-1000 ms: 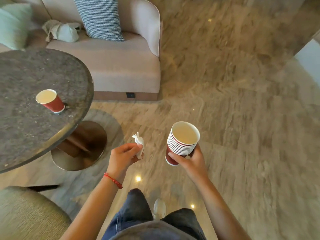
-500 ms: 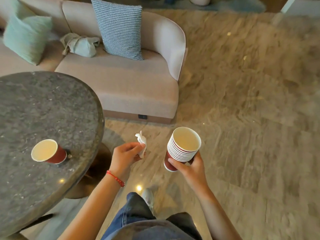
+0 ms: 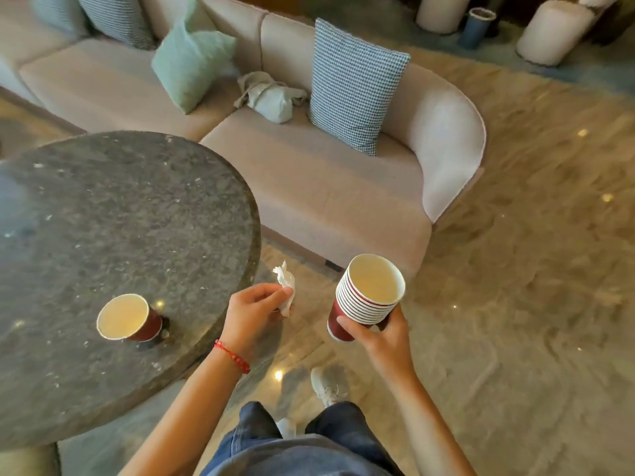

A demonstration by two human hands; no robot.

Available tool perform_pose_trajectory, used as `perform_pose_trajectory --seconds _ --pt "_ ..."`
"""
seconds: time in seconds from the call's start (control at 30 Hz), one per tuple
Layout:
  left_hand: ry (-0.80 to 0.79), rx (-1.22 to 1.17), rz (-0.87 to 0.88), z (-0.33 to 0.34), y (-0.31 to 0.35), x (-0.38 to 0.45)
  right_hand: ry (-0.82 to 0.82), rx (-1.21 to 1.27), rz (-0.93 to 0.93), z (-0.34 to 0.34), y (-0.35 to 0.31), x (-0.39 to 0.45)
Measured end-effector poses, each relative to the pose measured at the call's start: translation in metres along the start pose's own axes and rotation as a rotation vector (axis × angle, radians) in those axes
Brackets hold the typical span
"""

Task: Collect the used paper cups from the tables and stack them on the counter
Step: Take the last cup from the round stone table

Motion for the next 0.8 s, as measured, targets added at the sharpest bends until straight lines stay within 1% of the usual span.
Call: perform_pose_trajectory --seconds 0.13,0.4,0.6,0.8 --pt "0.193 -0.007 0.007 -0.012 0.002 0.012 -0.231 -0.035 -0.029 0.014 -0.012 0.046" --pt "0.563 -0.207 0.011 -0.026 -0.007 -0.007 -0.645 -0.107 -0.104 0.063 -0.032 0.101" --pt "0.776 -0.362 0.025 -0.046 -0.025 -0.032 -0.840 -0.125 -0.158 0.104 -0.043 0.107" --pt "0.924 -0.454 0.068 -0.067 -0.034 -0.047 -1.017 -0.141 -0.162 0.149 -0.045 0.098"
Point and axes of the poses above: each hand's wrist, its own x-axis towards the middle knuckle, its own z-axis out of the palm, y = z × x, the point moved 1 cm from there along x, towards the middle knuckle, and after that the axes turned 4 degrees about y, right-handed, at the moved point
